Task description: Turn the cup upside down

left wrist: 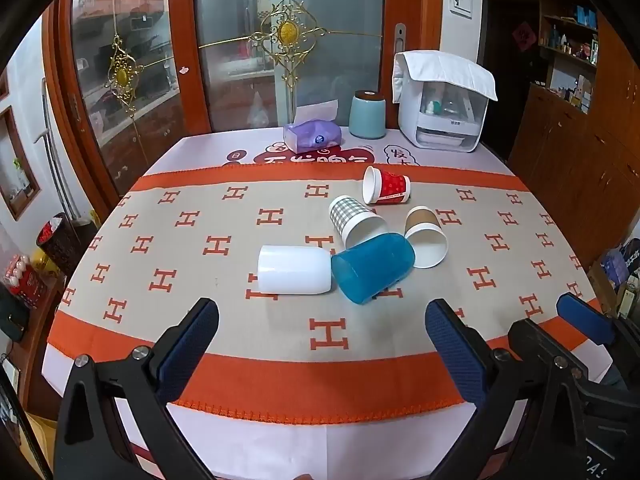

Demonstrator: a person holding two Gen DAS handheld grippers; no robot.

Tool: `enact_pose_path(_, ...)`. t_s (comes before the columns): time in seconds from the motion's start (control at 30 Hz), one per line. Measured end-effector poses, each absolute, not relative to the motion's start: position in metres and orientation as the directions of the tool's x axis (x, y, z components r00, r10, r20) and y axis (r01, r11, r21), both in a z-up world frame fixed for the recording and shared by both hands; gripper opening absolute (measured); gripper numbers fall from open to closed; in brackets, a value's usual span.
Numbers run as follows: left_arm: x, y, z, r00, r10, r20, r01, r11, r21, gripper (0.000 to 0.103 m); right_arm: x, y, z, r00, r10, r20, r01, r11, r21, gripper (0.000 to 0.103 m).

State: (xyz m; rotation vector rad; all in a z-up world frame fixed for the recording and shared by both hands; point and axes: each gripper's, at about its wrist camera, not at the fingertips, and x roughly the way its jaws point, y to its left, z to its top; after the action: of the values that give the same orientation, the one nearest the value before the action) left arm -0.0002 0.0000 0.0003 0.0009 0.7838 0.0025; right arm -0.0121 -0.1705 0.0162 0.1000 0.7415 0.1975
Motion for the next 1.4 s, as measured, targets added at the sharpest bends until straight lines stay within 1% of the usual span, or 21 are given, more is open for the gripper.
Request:
enact_pose_path(0.07, 0.0, 0.0, 0.001, 0.713, 0.005, -0.701, -0.007, 1.0, 0.001, 0.102, -0.013, -0.171, 0.016, 0.72, 0.215, -0.66, -0.146, 0.976, 0.159, 0.071)
enact_pose_path(0.1, 0.002, 0.007, 0.0, 0.712, -0.022, -0.701, -0.005, 0.999, -0.036, 0.102, -0.013, -0.171, 0.014, 0.72, 0.215, -0.66, -0.147, 0.976, 0.159, 0.071)
enact_pose_path(0.23, 0.008, 0.015, -0.003, 0.702, -0.04, -0.711, 0.004, 0.999, -0.053, 0.102, -0.011, -0.173, 0.012, 0.707, 0.21, -0.675, -0.139, 0.977, 0.159, 0.071)
enact_pose_path(0.3, 0.007, 0.003, -0.006, 0.697, -0.032, -0.717, 0.006, 0.999, -0.039, 0.102, -0.01, -0.174, 0.009, 0.705, 0.21, -0.677, -0.137, 0.977, 0.161, 0.071)
enact_pose_path(0.47, 0.003, 0.003, -0.004, 0.703, -0.035, -0.71, 0.009, 0.999, -0.04, 0.102, -0.01, -0.171, 0.01, 0.705, 0.21, -0.678, -0.136, 0.978, 0.161, 0.071)
enact_pose_path(0.93, 0.003, 0.006, -0.002, 0.706, -0.065, -0.706, 0.007, 0.996, -0.085, 0.101, -0.011, -0.169, 0.008, 0.706, 0.216, -0.674, -0.139, 0.976, 0.167, 0.071)
enact_pose_path(1.4, 0.001, 0.006, -0.002, 0.704, -0.058, -0.707, 0.002, 0.997, -0.08, 0.102, -0.011, -0.17, 0.009, 0.705, 0.218, -0.675, -0.14, 0.976, 0.169, 0.071)
